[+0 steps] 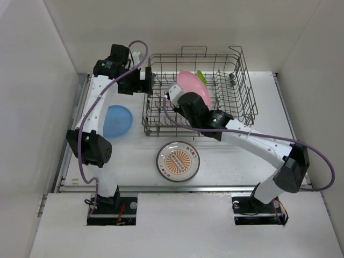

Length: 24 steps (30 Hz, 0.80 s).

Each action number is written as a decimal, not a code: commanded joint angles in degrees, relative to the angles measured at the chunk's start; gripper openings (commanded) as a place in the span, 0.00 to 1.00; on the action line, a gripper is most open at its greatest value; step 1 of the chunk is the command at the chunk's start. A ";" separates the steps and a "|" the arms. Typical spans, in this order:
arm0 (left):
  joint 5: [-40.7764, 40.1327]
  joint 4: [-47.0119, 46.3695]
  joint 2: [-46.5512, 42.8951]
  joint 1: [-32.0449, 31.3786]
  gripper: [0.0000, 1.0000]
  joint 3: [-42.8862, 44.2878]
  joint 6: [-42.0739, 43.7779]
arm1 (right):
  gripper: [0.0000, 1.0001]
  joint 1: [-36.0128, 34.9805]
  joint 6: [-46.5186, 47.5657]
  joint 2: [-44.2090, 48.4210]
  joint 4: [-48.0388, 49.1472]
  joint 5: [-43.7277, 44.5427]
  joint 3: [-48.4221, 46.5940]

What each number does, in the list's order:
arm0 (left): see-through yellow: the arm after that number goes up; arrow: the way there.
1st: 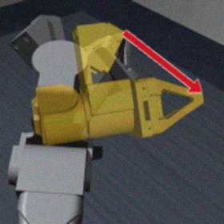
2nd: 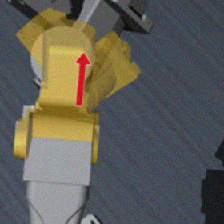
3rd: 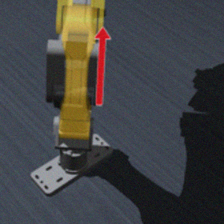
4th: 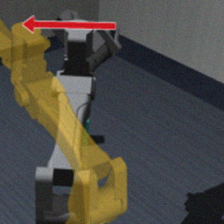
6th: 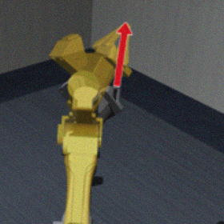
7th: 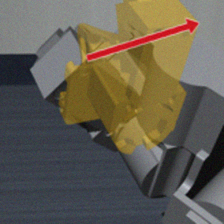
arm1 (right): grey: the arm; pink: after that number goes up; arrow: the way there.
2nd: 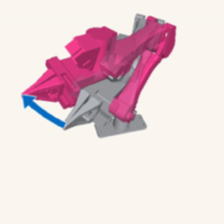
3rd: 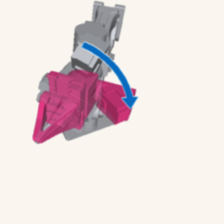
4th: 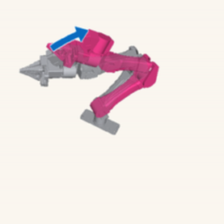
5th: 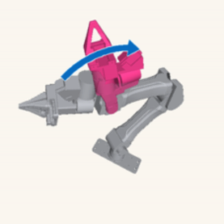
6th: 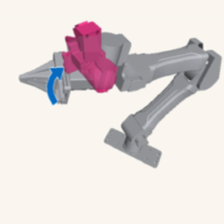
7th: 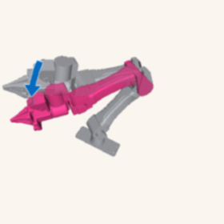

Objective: Unload the plates from the dish rack

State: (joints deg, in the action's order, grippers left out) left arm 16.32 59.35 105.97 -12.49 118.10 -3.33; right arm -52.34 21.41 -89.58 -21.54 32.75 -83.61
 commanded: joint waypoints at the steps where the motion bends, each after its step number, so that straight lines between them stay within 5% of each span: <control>1: 2.04 0.06 -4.54 3.43 0.99 0.91 -3.17 | 0.00 -3.73 5.21 4.15 4.05 10.83 1.60; 9: 20.42 -0.47 -5.60 4.14 0.99 -3.31 -1.15 | 0.00 -12.87 18.84 -6.83 14.15 27.10 9.61; 15: 23.67 -0.47 -5.60 2.83 0.99 -5.07 1.83 | 0.00 -15.51 20.60 -10.53 15.38 28.15 7.24; 24: 15.77 0.41 -2.53 -0.16 0.99 -6.23 2.89 | 0.00 -20.26 21.66 -14.48 17.15 30.44 6.18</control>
State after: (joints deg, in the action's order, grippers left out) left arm 33.61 59.66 102.98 -12.40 111.68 -1.41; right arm -70.65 41.93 -103.26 -8.25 60.71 -74.54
